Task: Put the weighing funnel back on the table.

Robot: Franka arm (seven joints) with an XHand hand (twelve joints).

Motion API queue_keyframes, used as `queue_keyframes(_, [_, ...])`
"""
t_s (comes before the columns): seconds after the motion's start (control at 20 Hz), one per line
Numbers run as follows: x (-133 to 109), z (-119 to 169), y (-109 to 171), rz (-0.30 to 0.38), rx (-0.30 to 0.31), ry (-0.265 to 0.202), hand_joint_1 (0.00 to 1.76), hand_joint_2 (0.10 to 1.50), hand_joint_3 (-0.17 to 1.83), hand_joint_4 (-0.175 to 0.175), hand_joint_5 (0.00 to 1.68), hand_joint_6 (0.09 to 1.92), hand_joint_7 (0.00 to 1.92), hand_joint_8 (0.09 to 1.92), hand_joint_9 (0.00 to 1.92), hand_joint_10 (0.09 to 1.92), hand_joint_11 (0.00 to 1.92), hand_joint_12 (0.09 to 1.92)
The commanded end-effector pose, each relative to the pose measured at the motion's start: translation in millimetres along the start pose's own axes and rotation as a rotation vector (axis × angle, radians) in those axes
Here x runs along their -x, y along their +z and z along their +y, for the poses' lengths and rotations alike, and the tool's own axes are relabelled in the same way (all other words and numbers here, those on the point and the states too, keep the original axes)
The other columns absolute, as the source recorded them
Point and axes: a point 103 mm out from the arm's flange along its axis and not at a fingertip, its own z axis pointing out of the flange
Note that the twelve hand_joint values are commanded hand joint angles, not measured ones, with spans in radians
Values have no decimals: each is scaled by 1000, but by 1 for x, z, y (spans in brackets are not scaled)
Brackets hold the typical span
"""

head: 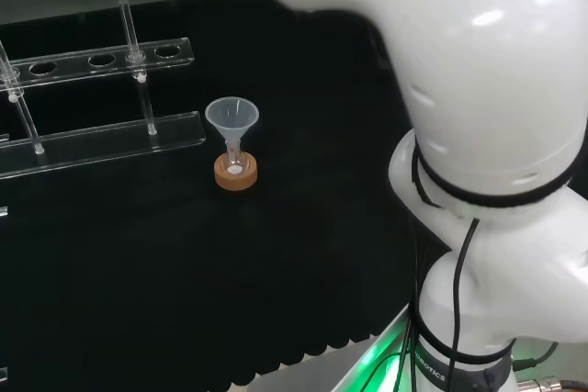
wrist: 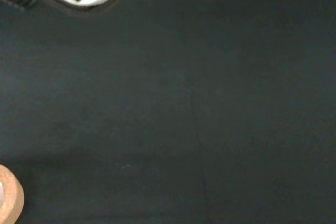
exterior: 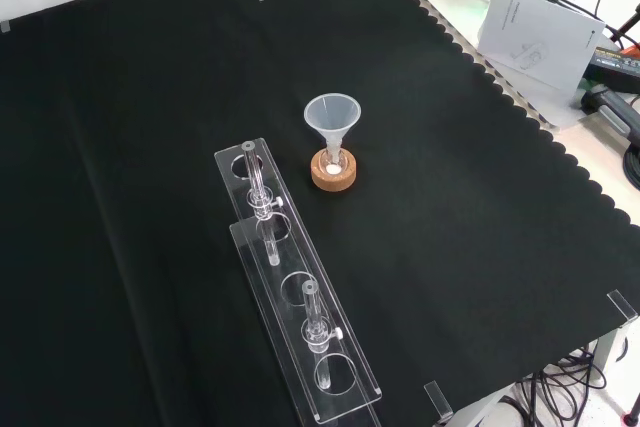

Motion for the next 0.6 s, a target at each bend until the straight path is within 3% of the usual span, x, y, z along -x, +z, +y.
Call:
queue_keyframes(0.05, [26, 26, 6, 28, -25, 15, 1112, 699, 597, 175, 1236, 714, 589, 680, 932, 399, 669, 1140])
queue_keyframes(0.6, [40, 69, 34, 55, -74, -11, 1112, 699, 598, 175, 1235, 716, 588, 680, 931, 399, 668, 1140])
